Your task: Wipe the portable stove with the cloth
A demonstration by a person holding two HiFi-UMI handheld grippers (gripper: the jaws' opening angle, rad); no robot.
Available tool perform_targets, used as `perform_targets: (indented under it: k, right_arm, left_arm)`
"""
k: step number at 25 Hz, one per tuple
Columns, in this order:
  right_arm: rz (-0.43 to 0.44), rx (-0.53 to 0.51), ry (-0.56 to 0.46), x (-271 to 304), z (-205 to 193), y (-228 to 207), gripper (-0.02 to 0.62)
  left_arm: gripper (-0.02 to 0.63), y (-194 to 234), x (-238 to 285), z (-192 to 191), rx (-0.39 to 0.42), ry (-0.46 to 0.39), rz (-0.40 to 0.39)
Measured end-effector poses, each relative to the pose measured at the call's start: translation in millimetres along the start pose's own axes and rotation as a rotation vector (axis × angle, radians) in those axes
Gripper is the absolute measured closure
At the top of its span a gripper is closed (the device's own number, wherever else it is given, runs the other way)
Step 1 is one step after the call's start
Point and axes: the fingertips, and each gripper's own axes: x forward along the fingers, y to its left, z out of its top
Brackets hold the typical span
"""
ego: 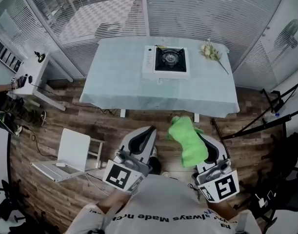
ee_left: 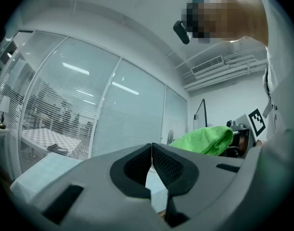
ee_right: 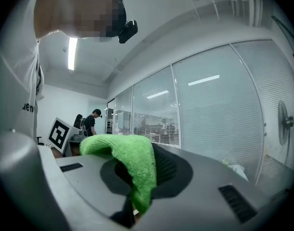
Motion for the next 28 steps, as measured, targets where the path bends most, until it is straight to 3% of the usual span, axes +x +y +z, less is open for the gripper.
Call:
perform_targets:
  k: [12,23,28]
  right_arm:
    - [-0.066,0.008,0.005,138.4,-0.6,-33.7,0.568]
    - [-0.029,0.018,0.021,221.0,-16.7,-73.6,0.569]
    - [-0.021,0.029,0.019,254.6,-20.1,-117.1,0.569]
  left_arm:
    - [0.594,133.4,58.7,16.0,0.019,0.004,-0.042]
    - [0.595,201.4,115.8,0.8,-0.001,0.026,-0.019]
    - [0.595,222.1,167.1,-4.2,-0.004,0.037,-0.024]
